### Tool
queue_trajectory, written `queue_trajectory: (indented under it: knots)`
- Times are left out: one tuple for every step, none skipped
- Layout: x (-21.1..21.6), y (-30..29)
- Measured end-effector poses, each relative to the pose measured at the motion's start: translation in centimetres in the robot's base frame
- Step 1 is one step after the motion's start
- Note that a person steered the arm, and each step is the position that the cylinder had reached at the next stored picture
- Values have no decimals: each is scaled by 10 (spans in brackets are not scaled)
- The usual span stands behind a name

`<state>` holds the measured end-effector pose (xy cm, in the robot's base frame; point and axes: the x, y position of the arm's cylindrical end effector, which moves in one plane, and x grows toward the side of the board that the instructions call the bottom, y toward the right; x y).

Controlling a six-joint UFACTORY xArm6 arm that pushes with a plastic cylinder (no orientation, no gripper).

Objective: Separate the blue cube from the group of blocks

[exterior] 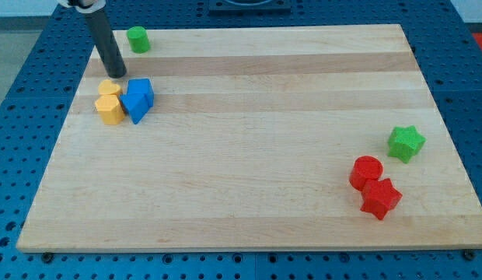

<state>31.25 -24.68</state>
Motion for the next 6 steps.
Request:
queue_trajectory:
  knots:
    - [7, -23]
    - [22, -25]
    - [34, -12]
    - [48, 11]
    - [64, 35]
    - [69, 64]
